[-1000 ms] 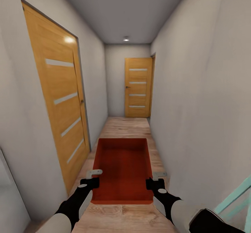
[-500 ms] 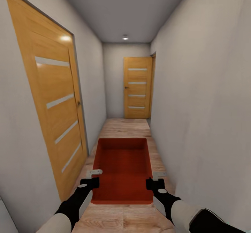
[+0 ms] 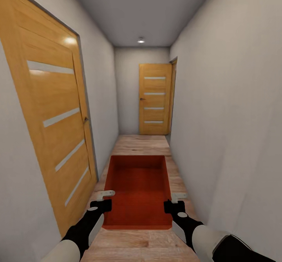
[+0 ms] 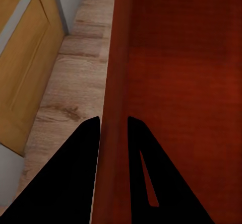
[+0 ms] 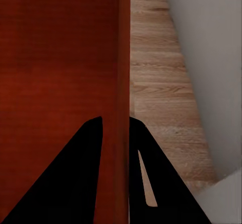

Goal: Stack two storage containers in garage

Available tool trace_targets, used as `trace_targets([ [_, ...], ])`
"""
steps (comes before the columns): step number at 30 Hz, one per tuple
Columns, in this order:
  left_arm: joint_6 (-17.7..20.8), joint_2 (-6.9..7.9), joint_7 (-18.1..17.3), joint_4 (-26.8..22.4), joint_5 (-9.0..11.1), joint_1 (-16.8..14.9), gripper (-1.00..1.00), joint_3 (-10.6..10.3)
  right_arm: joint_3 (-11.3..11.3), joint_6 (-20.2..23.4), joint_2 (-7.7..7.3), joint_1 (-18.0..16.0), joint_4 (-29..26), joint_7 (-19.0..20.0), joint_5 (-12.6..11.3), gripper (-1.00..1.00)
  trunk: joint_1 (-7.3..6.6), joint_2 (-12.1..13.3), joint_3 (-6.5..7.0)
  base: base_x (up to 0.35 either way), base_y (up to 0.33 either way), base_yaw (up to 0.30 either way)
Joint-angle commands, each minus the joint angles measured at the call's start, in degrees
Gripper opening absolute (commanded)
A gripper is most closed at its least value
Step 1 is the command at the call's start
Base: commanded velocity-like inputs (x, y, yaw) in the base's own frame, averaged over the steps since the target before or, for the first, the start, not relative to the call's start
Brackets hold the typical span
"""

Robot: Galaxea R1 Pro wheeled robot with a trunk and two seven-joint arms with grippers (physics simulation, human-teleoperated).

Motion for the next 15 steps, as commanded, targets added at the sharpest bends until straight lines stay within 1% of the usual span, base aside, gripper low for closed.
trace_targets([
  [1,0.4,3.24,0.9,0.0,0.8,0.0,-1.00,1.8,-2.0,-1.4,-0.35,-0.1,-0.2,0.0,0.1,-1.00,0.05,-0.1,-0.10,0.322,0.094,0.000],
  [15,0.4,3.23,1.0,0.0,0.8,0.0,-1.00,1.8,-2.0,-1.4,-0.38,-0.1,-0.2,0.0,0.1,-1.00,0.05,-0.1,-0.10,0.322,0.092,0.000],
])
